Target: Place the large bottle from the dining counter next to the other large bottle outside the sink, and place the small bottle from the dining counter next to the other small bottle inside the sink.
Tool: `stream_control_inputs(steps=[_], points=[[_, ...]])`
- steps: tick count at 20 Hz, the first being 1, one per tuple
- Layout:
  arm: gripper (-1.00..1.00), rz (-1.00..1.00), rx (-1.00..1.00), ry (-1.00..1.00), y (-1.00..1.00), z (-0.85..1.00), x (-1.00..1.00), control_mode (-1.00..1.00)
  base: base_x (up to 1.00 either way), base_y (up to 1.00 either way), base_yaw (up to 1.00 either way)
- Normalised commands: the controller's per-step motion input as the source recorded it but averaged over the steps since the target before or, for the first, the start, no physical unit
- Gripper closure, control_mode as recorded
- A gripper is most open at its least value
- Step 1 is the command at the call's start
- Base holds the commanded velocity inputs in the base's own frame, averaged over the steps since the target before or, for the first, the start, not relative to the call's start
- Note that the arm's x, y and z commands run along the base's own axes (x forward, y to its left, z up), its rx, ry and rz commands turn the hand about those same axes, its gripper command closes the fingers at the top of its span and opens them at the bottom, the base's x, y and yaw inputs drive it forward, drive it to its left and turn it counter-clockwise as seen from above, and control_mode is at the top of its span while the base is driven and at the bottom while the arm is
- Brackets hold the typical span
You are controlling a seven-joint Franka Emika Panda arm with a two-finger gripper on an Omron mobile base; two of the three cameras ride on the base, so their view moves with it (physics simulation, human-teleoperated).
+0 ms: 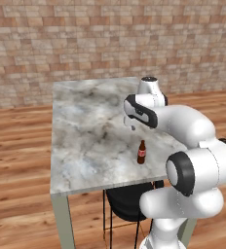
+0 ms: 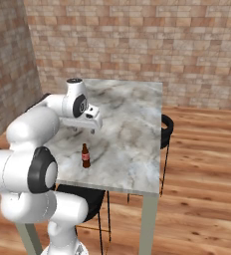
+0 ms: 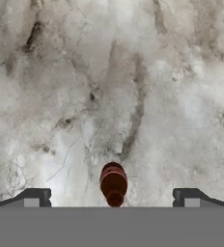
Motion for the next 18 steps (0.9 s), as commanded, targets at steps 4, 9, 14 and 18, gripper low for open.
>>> stream_control_inputs(steps=[4, 9, 14, 18], points=[[-1.00, 0.00, 0.00, 0.00, 0.00, -0.10, -0.23, -1.00, 0.00, 0.00, 0.00], [-1.00, 0.00, 0.00, 0.00, 0.00, -0.05, -0.08, -1.00, 0.00, 0.00, 0.00], [-1.00, 0.00, 0.00, 0.00, 0.00, 0.00, 0.00, -1.00, 0.00, 0.00, 0.00], [-1.00, 0.00, 0.00, 0.00, 0.00, 0.00, 0.00, -1.00, 0.00, 0.00, 0.00]])
